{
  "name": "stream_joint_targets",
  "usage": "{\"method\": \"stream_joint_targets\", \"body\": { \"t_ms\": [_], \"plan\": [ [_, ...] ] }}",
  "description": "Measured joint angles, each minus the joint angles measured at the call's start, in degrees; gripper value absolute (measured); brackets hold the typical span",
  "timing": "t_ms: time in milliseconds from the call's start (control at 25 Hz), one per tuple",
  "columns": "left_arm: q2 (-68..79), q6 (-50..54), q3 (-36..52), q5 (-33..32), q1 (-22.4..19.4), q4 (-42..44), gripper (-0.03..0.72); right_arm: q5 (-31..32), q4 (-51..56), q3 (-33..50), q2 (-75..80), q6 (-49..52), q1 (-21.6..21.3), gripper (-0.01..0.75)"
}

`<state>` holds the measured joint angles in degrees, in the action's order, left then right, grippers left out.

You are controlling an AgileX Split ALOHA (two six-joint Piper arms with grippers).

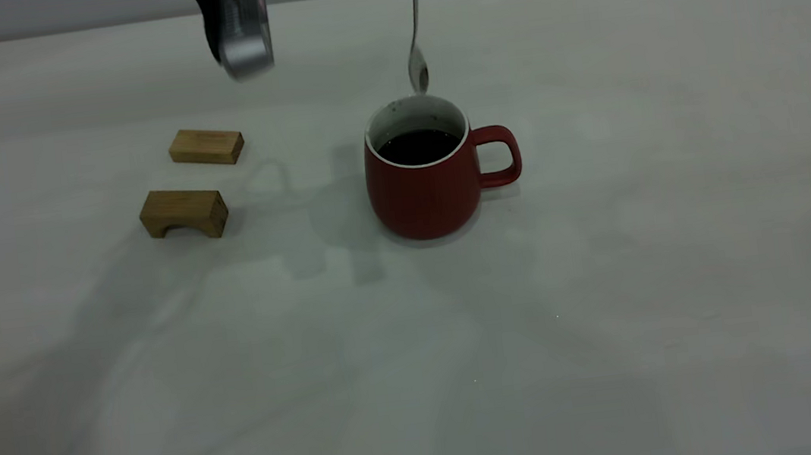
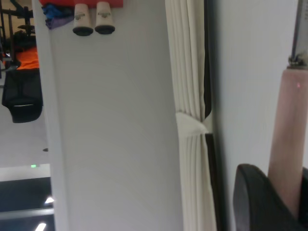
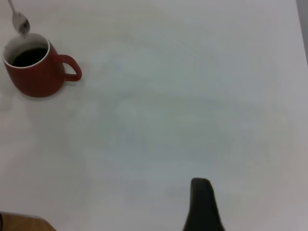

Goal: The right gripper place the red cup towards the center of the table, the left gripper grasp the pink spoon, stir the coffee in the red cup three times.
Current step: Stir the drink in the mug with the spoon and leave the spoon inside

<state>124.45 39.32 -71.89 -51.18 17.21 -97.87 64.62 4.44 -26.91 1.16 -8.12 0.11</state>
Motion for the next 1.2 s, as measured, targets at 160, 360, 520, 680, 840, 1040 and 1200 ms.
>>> {"method": "stream_joint_targets", "body": {
  "t_ms": [160, 360, 520, 680, 840, 1040, 1200],
  "plan": [
    [4.0, -0.1, 0.0, 0.2, 0.0, -0.8, 0.162, 0.0, 0.0, 0.0, 0.0, 0.0, 0.0, 0.582],
    [8.6, -2.4, 0.0, 1.8, 0.0, -1.2, 0.162, 0.0, 0.0, 0.0, 0.0, 0.0, 0.0, 0.582],
    [10.7, -8.3, -0.7, 4.8, 0.0, -1.3, 0.162, 0.0, 0.0, 0.0, 0.0, 0.0, 0.0, 0.582],
    [12.7, -10.8, -3.6, 2.0, 0.0, -1.5, 0.162, 0.0, 0.0, 0.0, 0.0, 0.0, 0.0, 0.582],
    [15.2, -4.2, -4.9, -5.5, 0.0, -1.6, 0.162, 0.0, 0.0, 0.0, 0.0, 0.0, 0.0, 0.582],
    [14.8, 0.6, -4.9, -3.4, 0.0, 2.2, 0.160, 0.0, 0.0, 0.0, 0.0, 0.0, 0.0, 0.582],
    [13.4, -1.3, -5.0, 1.8, 0.0, 3.9, 0.160, 0.0, 0.0, 0.0, 0.0, 0.0, 0.0, 0.582]
  ]
}}
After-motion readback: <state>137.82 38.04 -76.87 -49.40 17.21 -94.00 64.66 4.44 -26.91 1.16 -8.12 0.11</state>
